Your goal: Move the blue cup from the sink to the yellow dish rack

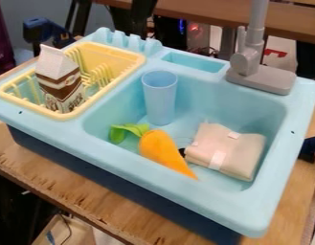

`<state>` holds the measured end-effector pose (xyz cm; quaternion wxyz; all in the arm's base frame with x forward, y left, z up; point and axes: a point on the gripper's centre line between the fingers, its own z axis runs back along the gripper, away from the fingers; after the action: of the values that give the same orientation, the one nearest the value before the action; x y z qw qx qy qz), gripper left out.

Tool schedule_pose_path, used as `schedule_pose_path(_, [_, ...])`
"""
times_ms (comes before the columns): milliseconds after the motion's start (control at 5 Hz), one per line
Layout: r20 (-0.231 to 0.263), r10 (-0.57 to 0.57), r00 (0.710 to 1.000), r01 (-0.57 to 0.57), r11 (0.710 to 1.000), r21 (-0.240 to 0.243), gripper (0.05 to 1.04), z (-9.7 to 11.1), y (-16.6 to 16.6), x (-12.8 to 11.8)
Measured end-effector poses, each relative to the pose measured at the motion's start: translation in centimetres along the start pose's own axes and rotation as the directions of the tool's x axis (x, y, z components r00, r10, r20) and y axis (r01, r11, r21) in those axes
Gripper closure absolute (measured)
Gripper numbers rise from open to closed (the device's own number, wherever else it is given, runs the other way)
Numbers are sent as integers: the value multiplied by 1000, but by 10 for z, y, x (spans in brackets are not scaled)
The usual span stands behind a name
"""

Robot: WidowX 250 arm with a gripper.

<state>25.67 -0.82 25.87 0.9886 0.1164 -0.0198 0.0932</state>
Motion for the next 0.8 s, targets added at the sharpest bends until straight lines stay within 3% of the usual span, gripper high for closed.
schedule_pose_path(200, [-26, -11, 1000, 11, 1000, 5, 80, -7, -3, 1])
schedule_pose_path(600, [-12, -118, 993, 115, 983, -146, 80, -41, -34, 51])
schedule_pose_path(800, [-6, -177, 984, 172, 965, -196, 80, -54, -46, 59])
